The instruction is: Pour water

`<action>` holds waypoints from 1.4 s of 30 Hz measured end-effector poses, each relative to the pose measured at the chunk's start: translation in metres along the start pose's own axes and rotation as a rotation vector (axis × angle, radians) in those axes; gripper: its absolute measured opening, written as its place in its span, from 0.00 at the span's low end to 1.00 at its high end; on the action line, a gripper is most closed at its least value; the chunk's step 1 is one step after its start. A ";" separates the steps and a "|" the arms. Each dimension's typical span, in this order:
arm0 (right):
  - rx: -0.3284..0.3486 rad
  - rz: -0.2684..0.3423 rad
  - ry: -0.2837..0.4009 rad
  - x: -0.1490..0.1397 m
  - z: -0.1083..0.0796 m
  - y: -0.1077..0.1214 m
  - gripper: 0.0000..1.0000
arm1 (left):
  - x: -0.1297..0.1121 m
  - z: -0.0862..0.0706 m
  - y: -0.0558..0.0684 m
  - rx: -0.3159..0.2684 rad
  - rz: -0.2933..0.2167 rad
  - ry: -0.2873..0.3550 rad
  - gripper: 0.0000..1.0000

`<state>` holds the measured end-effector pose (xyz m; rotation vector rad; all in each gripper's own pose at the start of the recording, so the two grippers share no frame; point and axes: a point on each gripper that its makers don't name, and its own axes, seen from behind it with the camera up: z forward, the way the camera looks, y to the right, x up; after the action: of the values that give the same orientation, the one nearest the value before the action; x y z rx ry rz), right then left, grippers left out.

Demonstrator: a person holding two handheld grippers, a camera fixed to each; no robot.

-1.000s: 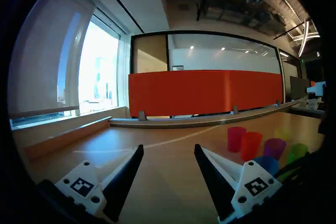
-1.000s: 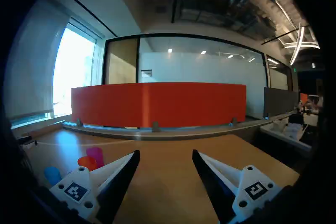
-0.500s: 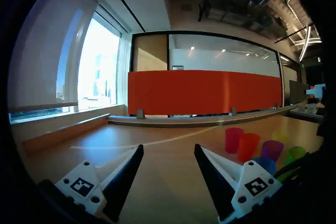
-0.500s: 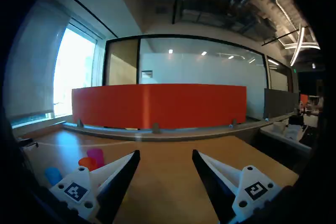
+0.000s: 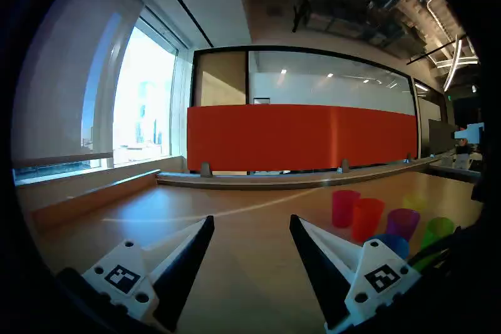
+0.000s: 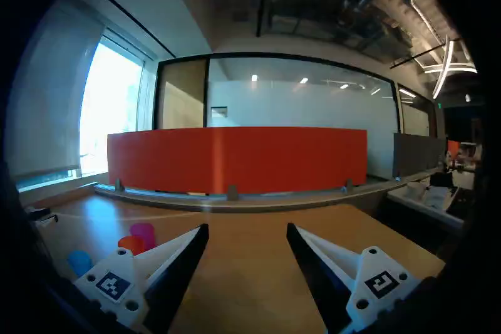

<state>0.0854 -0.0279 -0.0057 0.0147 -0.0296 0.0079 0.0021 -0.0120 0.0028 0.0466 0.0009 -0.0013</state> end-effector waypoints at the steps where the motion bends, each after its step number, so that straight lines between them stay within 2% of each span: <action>1: 0.000 0.001 -0.001 0.000 0.000 0.000 0.96 | 0.000 0.000 0.000 0.000 0.000 0.001 0.89; 15: 0.003 0.001 0.003 -0.001 0.000 0.001 0.96 | -0.001 -0.001 0.000 -0.003 0.001 -0.001 0.89; 21: 0.006 0.004 0.022 0.002 -0.002 0.004 0.96 | -0.001 -0.001 0.000 -0.002 0.000 -0.001 0.89; 30: 0.022 -0.023 0.058 0.007 -0.009 0.007 0.97 | -0.001 -0.001 0.000 -0.002 0.000 -0.001 0.89; 42: 0.021 -0.038 0.098 -0.014 -0.005 -0.001 0.98 | -0.002 0.000 0.001 -0.002 0.001 -0.001 0.89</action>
<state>0.0717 -0.0291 -0.0107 0.0356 0.0688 -0.0294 0.0003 -0.0114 0.0024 0.0445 -0.0003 -0.0005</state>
